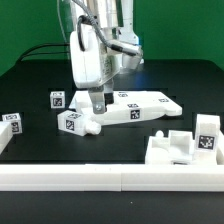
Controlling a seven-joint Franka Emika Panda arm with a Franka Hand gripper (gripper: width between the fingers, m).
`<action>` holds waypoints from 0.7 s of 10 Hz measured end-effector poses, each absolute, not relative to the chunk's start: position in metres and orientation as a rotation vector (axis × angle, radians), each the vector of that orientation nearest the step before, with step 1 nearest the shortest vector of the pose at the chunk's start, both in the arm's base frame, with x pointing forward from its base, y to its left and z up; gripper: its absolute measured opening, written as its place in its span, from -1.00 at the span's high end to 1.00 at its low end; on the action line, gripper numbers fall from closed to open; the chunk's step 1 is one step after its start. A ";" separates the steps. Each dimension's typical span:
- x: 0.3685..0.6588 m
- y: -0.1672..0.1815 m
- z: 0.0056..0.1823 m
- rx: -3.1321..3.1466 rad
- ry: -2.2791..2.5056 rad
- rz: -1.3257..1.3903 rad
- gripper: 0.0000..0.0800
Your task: Assemble chair
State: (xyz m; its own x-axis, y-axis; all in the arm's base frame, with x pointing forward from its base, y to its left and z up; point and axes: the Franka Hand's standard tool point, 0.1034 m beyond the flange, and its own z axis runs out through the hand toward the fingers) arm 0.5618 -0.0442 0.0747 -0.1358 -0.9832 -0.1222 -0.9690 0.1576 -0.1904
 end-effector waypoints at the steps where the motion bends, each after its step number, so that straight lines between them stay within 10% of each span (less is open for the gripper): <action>1: 0.562 -0.056 0.076 -1.899 2.191 -0.119 -0.62; 7: 0.533 -0.076 0.056 -1.940 2.209 -0.067 -0.62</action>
Offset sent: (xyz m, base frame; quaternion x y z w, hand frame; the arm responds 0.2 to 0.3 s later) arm -0.0247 -0.0178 -0.0073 0.0551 -0.0935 0.0471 0.9930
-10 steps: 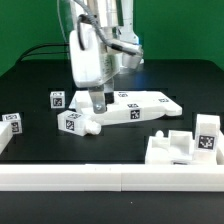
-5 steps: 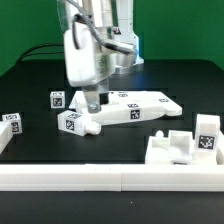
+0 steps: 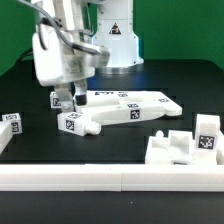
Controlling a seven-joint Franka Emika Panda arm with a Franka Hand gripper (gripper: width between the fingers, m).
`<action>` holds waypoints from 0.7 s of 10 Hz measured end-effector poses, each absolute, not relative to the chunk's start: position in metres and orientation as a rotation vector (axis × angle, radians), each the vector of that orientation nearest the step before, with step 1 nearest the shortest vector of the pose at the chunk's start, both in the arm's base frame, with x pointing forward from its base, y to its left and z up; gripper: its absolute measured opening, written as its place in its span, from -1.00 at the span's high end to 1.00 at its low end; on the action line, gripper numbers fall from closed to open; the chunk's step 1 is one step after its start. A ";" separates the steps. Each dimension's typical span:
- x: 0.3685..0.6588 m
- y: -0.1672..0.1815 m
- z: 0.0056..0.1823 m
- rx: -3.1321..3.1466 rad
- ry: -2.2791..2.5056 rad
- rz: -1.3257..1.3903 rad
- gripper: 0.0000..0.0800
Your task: Assemble chair
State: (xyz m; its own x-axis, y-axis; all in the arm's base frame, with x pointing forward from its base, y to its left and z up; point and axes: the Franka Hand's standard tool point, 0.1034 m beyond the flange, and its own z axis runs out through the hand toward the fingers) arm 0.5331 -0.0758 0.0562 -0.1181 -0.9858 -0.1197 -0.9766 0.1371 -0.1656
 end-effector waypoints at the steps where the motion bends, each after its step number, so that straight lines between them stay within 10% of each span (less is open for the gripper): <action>1: 0.532 -0.068 0.054 -2.015 2.185 -0.007 -0.62; 7: 0.518 -0.078 0.044 -2.201 2.064 0.084 -0.62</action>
Offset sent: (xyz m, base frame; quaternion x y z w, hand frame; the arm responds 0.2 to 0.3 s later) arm -0.0023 0.0038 0.0020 -0.0627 -0.0302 -0.1004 0.9925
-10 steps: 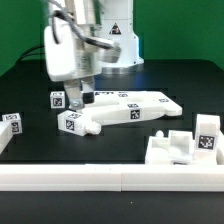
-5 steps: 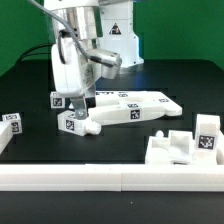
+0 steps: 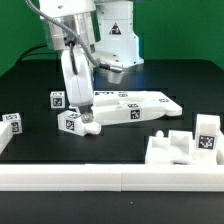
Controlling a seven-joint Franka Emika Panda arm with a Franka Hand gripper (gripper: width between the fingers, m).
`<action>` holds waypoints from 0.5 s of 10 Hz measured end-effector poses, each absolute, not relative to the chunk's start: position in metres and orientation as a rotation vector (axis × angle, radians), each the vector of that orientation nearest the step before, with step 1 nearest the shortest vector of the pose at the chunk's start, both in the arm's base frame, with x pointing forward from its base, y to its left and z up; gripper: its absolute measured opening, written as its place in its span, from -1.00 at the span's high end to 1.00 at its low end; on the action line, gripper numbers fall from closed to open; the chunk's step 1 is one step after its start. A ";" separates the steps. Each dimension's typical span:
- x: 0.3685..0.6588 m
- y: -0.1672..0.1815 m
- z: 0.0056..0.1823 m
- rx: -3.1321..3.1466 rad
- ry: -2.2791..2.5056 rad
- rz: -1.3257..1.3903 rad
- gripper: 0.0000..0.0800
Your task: Assemble chair
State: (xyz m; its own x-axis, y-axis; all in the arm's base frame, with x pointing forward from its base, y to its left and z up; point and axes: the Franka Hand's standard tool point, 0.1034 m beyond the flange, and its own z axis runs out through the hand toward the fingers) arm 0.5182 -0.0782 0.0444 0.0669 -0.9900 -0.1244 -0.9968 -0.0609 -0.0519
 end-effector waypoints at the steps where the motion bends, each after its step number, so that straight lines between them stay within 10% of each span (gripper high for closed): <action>1: 0.514 -0.084 0.041 -2.194 2.082 0.073 -0.62; 5: 0.512 -0.097 0.041 -2.074 2.178 0.001 -0.62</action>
Offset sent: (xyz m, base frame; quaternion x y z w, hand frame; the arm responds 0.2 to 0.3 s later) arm 0.0073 -0.0082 0.0007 0.0629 -0.0003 0.0695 0.9956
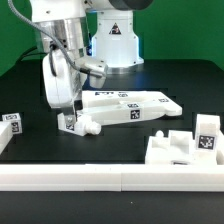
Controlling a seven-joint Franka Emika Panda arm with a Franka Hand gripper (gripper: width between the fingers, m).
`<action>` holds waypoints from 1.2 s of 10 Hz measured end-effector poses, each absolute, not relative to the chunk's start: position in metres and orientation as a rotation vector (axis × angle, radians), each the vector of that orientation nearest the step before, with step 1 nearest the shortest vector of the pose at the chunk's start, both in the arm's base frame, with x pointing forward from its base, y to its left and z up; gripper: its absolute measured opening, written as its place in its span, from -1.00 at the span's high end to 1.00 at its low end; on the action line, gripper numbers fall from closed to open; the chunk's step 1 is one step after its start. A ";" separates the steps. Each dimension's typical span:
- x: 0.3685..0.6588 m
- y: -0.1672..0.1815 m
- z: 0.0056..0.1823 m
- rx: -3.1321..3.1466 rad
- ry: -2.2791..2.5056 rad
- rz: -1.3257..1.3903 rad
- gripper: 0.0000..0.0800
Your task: Assemble chair
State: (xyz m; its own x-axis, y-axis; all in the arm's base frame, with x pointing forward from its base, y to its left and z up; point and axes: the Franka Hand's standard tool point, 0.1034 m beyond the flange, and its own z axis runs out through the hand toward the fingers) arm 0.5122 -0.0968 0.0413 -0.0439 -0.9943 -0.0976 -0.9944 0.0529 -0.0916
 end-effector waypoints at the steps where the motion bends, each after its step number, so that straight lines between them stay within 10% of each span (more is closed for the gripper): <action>1: 0.511 -0.096 0.040 -2.078 2.177 0.005 -0.62; 12: 0.488 -0.119 0.029 -2.122 2.146 -0.005 -0.62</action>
Offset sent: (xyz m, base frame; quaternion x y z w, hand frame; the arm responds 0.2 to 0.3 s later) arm 0.0000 0.0000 0.0000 0.0000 0.0000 0.0000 1.0000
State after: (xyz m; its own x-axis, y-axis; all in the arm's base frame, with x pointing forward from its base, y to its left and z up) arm 0.4882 -0.1186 0.0288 -0.0075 -0.9963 -0.0854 -0.9959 0.0152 -0.0894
